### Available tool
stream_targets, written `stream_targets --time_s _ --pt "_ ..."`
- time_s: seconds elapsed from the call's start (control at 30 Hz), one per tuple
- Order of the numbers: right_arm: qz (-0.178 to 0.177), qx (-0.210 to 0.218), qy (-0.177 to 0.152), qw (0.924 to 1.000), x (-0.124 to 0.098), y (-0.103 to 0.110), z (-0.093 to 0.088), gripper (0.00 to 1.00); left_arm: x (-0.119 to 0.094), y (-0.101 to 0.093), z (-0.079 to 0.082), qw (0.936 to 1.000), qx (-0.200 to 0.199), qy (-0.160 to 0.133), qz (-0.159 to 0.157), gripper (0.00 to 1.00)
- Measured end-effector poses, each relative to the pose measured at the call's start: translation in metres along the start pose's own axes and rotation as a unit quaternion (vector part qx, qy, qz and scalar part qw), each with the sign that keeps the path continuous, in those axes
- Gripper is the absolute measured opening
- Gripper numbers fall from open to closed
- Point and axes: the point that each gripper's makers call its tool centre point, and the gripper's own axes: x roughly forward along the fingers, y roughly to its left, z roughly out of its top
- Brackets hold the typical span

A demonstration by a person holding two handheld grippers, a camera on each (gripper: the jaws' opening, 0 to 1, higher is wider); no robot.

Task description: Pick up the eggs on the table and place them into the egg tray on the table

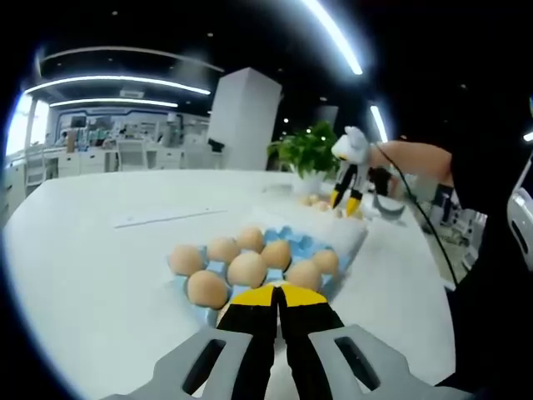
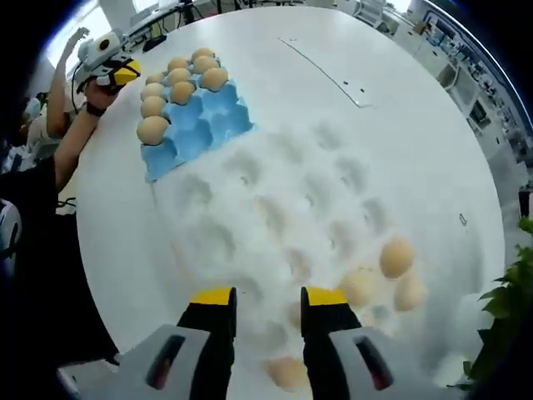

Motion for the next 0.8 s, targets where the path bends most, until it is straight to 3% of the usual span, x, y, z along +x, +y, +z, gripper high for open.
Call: stream_targets --time_s 0.3,0.43,0.8 --pt "-0.028 0.029 0.005 0.9992 -0.004 -0.037 -0.02 0.3 0.001 0.0 -0.001 1.0 0.0 0.002 -0.004 0.0" --pt "-0.029 0.044 0.006 0.9986 0.001 -0.037 -0.031 0.28 0.002 0.001 -0.002 1.0 0.001 0.003 -0.003 0.0" --pt "-0.02 0.061 0.003 0.9979 0.01 -0.042 -0.029 0.25 0.001 0.0 -0.002 1.0 0.003 0.002 -0.004 0.0"
